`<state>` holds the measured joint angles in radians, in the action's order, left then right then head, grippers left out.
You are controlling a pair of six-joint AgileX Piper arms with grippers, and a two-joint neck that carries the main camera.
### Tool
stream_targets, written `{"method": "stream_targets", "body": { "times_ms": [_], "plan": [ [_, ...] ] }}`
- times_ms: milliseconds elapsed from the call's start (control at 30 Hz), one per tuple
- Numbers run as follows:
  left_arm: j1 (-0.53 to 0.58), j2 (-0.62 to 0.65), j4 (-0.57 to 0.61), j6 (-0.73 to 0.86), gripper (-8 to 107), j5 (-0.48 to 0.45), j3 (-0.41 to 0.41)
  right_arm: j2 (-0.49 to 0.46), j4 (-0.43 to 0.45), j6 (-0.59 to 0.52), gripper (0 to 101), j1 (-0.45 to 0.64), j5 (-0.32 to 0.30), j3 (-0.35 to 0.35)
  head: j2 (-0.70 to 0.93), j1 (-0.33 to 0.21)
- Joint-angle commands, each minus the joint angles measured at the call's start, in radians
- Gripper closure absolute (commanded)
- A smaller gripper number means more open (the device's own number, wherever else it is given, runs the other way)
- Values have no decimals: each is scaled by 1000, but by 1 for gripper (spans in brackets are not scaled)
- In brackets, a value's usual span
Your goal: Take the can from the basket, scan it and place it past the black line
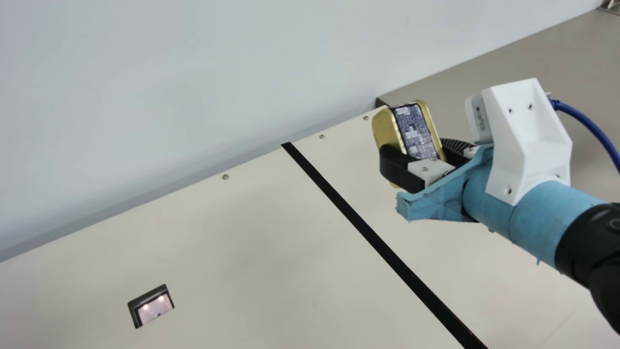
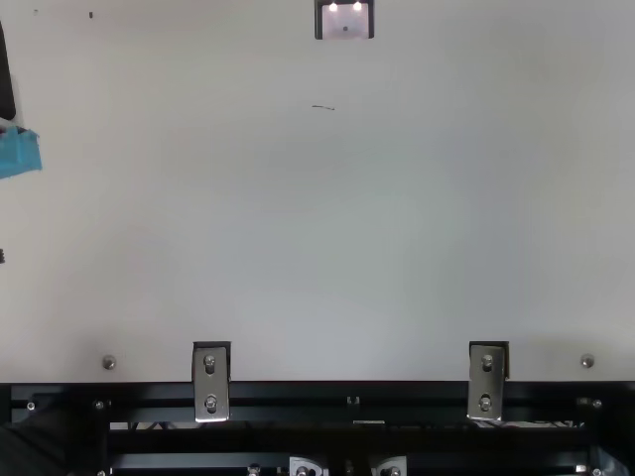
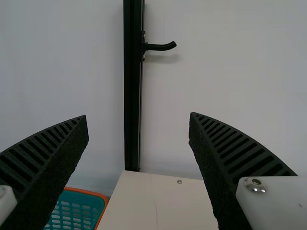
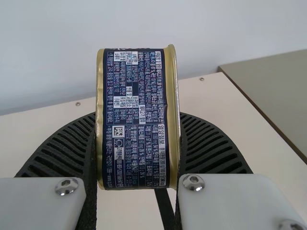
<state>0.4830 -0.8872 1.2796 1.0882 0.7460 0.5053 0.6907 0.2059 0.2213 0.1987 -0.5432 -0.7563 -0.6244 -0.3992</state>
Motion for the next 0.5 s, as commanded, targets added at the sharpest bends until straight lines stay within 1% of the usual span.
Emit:
{"method": "stream_targets", "body": {
  "times_ms": [0,233,367,467],
  "plan": [
    [0,0,0,0,9,0,0,4,-20,-30,101,30,2,-3,-12,-37],
    [0,0,0,0,9,0,0,44,-116,-153,101,134,17,-10,-12,-37],
    [0,0,0,0,9,0,0,86,-201,-259,101,203,41,-4,-12,-37],
    [0,0,0,0,9,0,0,126,-280,-358,101,258,56,0,-12,-37]
  ]
}}
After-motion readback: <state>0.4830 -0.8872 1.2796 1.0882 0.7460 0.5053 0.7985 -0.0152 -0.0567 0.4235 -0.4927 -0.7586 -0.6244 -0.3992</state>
